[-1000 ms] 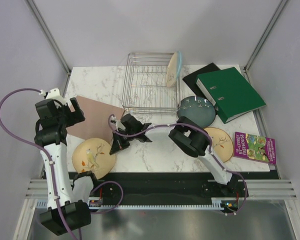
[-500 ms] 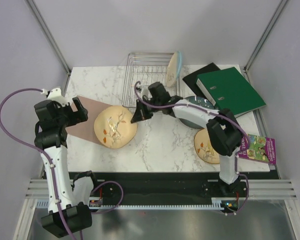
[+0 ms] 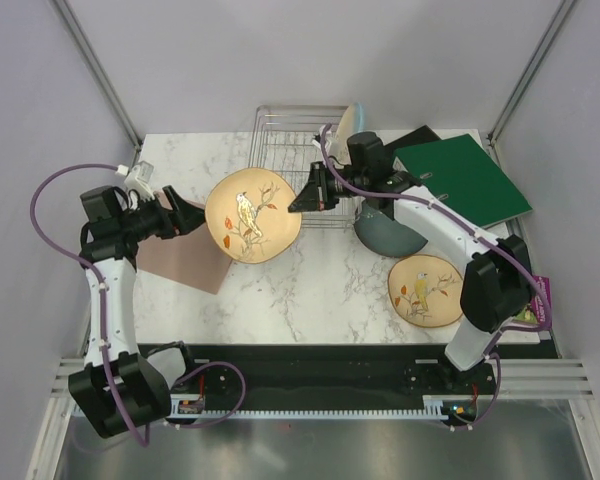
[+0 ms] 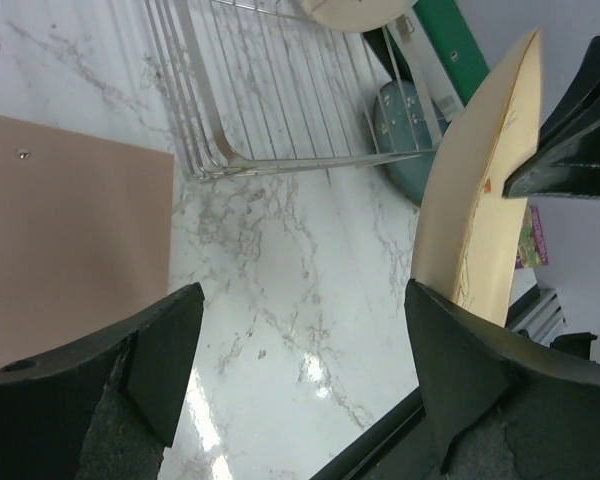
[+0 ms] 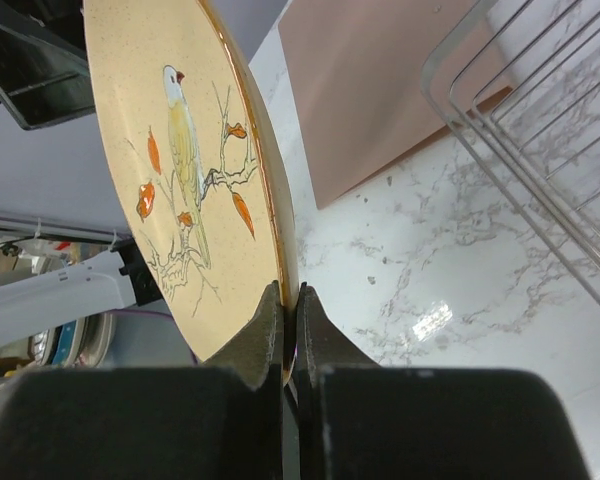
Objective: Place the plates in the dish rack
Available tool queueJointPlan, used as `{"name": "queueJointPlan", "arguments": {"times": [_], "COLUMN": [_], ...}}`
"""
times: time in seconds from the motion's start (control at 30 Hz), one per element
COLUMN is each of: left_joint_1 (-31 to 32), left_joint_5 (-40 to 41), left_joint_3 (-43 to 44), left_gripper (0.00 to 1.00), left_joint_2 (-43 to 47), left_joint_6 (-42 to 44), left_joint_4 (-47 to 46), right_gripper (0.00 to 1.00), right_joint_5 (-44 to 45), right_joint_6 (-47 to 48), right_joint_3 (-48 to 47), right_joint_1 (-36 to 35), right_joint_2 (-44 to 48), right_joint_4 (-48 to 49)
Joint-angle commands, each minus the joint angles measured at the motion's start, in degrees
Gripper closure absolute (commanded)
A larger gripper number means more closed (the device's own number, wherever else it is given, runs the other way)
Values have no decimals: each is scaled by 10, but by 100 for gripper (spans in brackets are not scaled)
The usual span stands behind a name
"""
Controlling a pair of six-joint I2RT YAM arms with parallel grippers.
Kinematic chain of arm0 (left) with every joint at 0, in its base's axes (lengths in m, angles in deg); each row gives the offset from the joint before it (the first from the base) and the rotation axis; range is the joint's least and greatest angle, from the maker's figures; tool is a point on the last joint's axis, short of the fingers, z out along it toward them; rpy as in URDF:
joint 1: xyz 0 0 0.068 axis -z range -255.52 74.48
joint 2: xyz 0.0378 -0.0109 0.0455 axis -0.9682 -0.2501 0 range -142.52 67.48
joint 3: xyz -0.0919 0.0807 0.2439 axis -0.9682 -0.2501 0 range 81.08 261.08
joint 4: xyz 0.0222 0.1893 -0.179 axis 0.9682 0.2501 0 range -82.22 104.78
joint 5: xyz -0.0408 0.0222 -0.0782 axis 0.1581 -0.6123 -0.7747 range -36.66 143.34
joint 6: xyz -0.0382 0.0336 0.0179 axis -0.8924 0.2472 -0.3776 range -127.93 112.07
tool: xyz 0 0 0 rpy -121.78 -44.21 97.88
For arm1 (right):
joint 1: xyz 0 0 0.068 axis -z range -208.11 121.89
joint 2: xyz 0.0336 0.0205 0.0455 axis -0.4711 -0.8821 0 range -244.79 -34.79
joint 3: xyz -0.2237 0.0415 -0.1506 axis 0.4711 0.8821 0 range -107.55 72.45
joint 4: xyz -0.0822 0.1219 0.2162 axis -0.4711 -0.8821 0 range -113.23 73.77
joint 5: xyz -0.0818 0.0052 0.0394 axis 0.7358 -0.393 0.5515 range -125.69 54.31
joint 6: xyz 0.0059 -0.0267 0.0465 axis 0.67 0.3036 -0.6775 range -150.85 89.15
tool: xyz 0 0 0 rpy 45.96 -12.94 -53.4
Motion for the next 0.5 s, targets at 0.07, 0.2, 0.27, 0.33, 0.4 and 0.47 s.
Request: {"name": "queueJointPlan", "arguments": {"times": [0.07,0.2,0.27,0.33,0.4,0.47], "left_joint_1": [-2,-2,-2,-2,-2,-2], "left_joint_5": [-78,-33,-12,9,16,21], "left_joint_3": [10,-3,-4,0,5,9], "left_gripper": [13,15,15,15,15,15], "left_joint_2": [13,42,48,54,56,57], "left_joint_6": [-52,-56,-52,-50,-52,-59], "left_joint_4": [-50,-45,-42,-38,-37,-36], "right_gripper": [100,100,100,100,100,100], "right_joint_5": [-36,-47,-50,-49,-50,-49], "right_joint_6": [-26,-44,-43,-44,-43,-40], "right_joint_3": [-21,-55,-61,-55,-43,-36], "right_joint_1": [-4,13,24,40,54,58], "right_joint_2": [-1,-18,-18,-12,-5,-2], "right_joint_4": [41,55,56,53,51,50]}}
